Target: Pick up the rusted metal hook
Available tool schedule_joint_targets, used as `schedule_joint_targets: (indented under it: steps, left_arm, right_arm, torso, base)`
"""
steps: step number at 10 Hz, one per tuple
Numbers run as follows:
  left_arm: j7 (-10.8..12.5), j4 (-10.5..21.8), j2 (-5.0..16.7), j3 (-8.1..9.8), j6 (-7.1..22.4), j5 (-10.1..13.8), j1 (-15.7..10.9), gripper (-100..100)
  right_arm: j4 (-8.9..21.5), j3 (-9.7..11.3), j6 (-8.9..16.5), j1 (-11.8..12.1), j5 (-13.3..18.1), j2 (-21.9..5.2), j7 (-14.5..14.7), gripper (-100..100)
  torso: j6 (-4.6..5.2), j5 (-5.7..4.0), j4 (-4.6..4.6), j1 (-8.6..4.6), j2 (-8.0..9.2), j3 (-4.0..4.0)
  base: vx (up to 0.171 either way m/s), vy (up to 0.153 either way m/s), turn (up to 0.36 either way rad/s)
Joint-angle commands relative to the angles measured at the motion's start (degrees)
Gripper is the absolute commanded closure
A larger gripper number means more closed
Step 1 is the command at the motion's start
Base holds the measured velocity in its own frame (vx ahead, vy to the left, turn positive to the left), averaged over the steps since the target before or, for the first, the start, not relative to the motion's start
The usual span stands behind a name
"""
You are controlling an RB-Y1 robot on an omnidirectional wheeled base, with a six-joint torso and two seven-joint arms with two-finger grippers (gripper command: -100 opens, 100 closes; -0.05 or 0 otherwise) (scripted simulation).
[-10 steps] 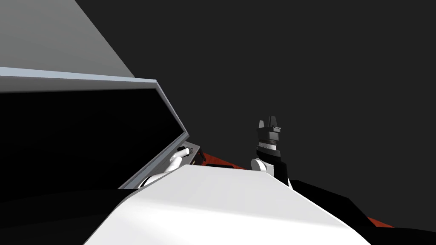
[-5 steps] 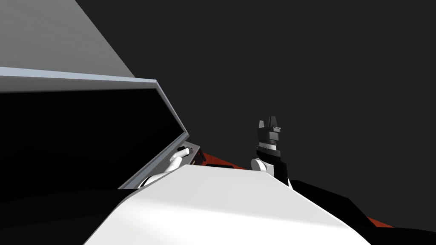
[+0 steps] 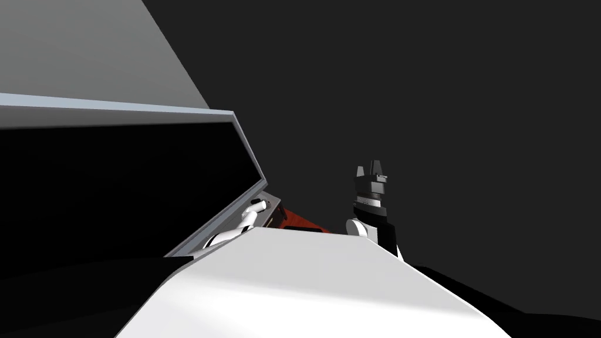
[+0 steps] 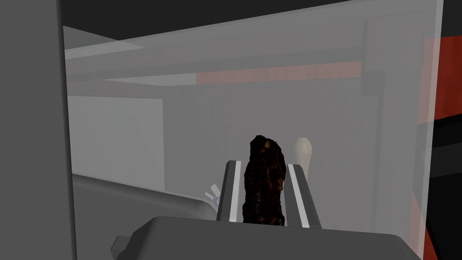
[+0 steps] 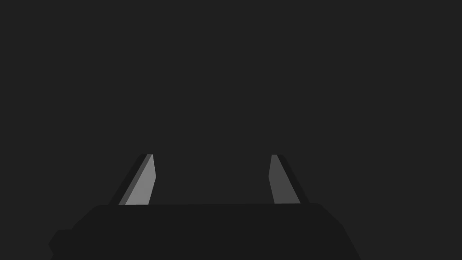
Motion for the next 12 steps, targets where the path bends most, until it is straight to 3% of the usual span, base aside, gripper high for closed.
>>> schedule_joint_targets:
  steps: [1, 6, 8, 10, 11, 12]
  left_arm:
    - [-1.7, 1.0, -1.2, 0.98, 0.6, -1.6, -2.3, 100]
    - [-3.1, 2.9, -3.2, 2.32, 0.9, -4.5, -5.6, 100]
    - [-4.6, 4.9, -5.2, 3.65, 1.1, -7.4, -9.0, 100]
    - [-4.6, 4.9, -5.2, 3.65, 1.1, -7.4, -9.0, 100]
    - [-5.3, 5.9, -6.2, 4.32, 1.3, -8.8, -10.6, 100]
    - [-4.8, 5.4, -5.9, 4.0, 1.1, -8.3, -9.7, 100]
  right_arm:
    - [0.0, 0.0, 0.0, 0.0, 0.0, 0.0, 0.0, 0]
    - [0.0, 0.0, 0.0, 0.0, 0.0, 0.0, 0.0, 0]
    - [0.0, 0.0, 0.0, 0.0, 0.0, 0.0, 0.0, 0]
    - [0.0, 0.0, 0.0, 0.0, 0.0, 0.0, 0.0, 0]
    - [0.0, 0.0, 0.0, 0.0, 0.0, 0.0, 0.0, 0]
    - [0.0, 0.0, 0.0, 0.0, 0.0, 0.0, 0.0, 0]
  torso:
    - [0.0, 0.0, 0.0, 0.0, 0.0, 0.0]
    - [0.02, -0.04, 0.01, -0.06, -0.01, 0.0]
    - [0.03, -0.04, 0.01, -0.05, -0.02, 0.0]
    - [0.07, -0.04, 0.01, -0.06, 0.01, 0.01]
    - [0.09, -0.05, 0.02, -0.09, -0.01, 0.01]
    - [0.05, -0.06, 0.0, -0.08, -0.01, 0.0]
  base:
    - [-0.013, 0.015, 0.239]
    - [-0.005, 0.01, 0.121]
    - [-0.008, 0.015, 0.219]
    - [-0.004, 0.006, 0.04]
    - [-0.004, 0.011, 0.158]
    - [-0.001, 0.001, 0.038]
